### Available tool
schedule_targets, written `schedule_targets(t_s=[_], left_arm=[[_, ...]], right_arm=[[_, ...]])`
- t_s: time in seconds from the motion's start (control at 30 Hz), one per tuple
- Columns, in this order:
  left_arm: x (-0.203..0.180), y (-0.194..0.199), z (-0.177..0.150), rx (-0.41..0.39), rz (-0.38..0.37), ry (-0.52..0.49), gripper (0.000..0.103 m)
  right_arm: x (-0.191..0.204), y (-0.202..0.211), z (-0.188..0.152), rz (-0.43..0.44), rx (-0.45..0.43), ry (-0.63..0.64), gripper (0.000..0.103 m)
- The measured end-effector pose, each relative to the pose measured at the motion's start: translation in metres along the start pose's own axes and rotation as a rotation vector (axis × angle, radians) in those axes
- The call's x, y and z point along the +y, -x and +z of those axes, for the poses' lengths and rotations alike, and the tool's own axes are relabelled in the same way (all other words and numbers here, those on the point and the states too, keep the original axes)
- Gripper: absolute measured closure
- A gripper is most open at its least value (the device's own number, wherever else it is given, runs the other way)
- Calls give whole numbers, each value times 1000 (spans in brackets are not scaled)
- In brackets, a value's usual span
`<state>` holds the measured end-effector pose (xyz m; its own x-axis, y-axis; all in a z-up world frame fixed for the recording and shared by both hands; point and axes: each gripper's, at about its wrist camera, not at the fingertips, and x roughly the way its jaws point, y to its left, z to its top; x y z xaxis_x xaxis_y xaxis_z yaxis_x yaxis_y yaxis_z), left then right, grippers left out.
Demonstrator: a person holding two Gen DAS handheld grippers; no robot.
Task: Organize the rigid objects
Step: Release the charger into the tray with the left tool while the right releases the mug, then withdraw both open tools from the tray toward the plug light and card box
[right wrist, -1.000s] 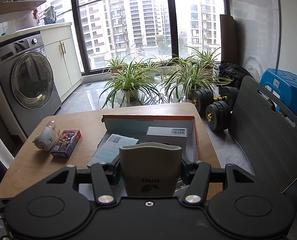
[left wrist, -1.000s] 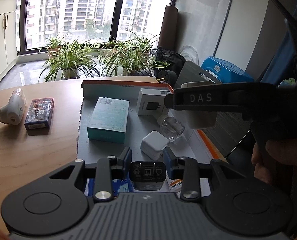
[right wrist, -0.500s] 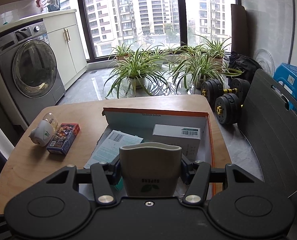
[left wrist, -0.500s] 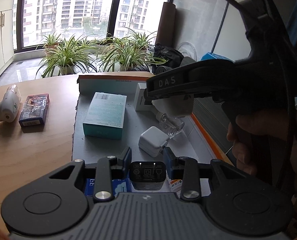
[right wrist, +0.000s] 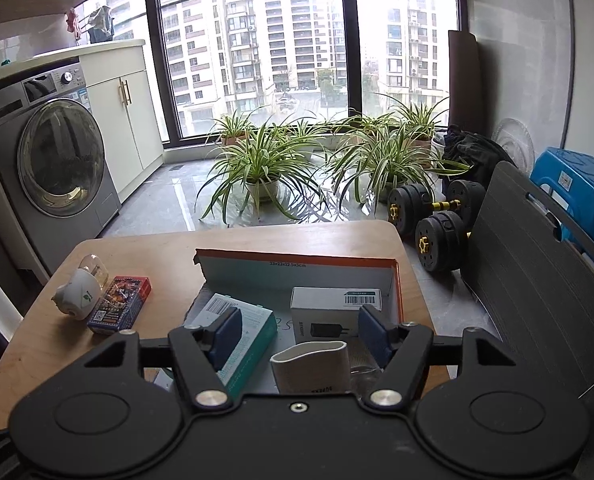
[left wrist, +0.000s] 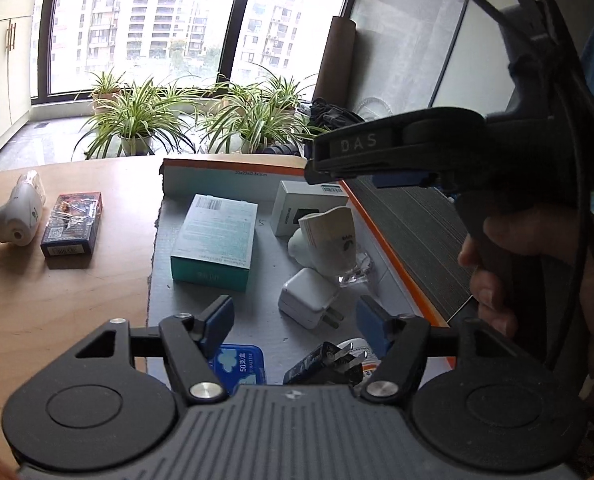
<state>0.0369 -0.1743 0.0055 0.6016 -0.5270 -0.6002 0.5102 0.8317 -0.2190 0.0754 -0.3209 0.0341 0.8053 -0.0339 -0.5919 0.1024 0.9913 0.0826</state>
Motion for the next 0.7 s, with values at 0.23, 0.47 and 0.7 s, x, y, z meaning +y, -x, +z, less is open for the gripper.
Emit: schedule_targets(t_s=[0.23, 0.47, 0.7], left_arm=[[32, 23, 9, -40, 128, 60, 10], [81, 52, 12, -51, 271, 115, 2], [125, 65, 20, -71, 366, 134, 0]], right_arm=[[16, 24, 0, 7, -39, 10, 18], [44, 31, -9, 46, -21, 41, 15], [80, 28, -18, 99, 9, 93, 15]])
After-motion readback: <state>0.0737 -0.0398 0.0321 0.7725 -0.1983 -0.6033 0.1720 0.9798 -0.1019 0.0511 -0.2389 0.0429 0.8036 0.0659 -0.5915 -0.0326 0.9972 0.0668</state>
